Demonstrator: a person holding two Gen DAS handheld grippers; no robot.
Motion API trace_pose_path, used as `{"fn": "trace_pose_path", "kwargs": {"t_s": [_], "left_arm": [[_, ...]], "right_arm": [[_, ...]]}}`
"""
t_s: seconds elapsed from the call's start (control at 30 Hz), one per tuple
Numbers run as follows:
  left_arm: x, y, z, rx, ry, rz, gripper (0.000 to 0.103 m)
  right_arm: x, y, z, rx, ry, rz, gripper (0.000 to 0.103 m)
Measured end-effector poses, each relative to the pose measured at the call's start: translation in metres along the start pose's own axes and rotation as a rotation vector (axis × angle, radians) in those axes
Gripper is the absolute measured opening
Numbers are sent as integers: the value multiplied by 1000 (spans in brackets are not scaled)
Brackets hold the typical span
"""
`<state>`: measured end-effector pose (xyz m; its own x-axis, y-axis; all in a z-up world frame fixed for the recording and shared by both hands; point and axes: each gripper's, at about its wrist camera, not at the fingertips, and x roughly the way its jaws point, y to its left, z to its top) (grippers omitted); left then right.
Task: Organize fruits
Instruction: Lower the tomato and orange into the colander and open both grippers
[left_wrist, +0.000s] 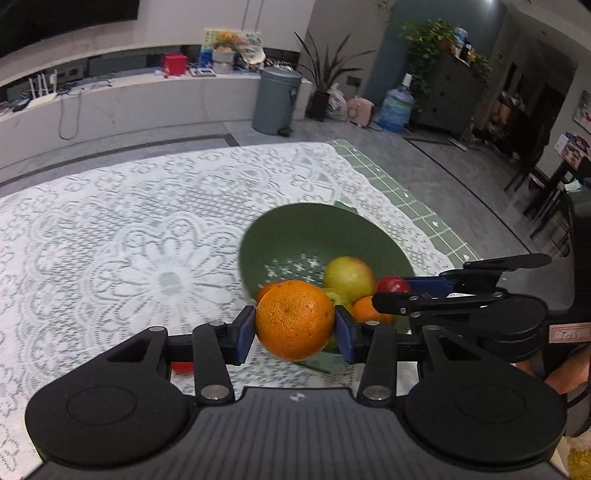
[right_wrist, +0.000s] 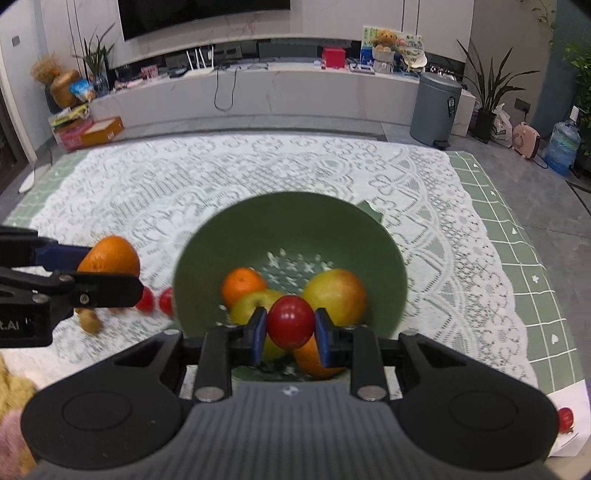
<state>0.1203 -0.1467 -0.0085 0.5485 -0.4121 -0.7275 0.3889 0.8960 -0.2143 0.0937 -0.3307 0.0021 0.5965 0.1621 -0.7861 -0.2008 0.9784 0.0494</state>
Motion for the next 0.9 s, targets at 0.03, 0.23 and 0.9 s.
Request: {"fn": "trace_pose_path", "kwargs": {"t_s": [0.03, 0.23, 0.9], "left_arm": [[4, -2, 1, 2, 9, -6, 51], [26, -11, 6, 38, 67, -40, 51], [75, -9, 10, 6, 226, -94, 51]], "right_arm": [[2, -3, 0, -5, 10, -1, 24], [16, -12, 0, -50, 63, -14, 24], [39, -13, 10, -221, 155, 22, 24]]}}
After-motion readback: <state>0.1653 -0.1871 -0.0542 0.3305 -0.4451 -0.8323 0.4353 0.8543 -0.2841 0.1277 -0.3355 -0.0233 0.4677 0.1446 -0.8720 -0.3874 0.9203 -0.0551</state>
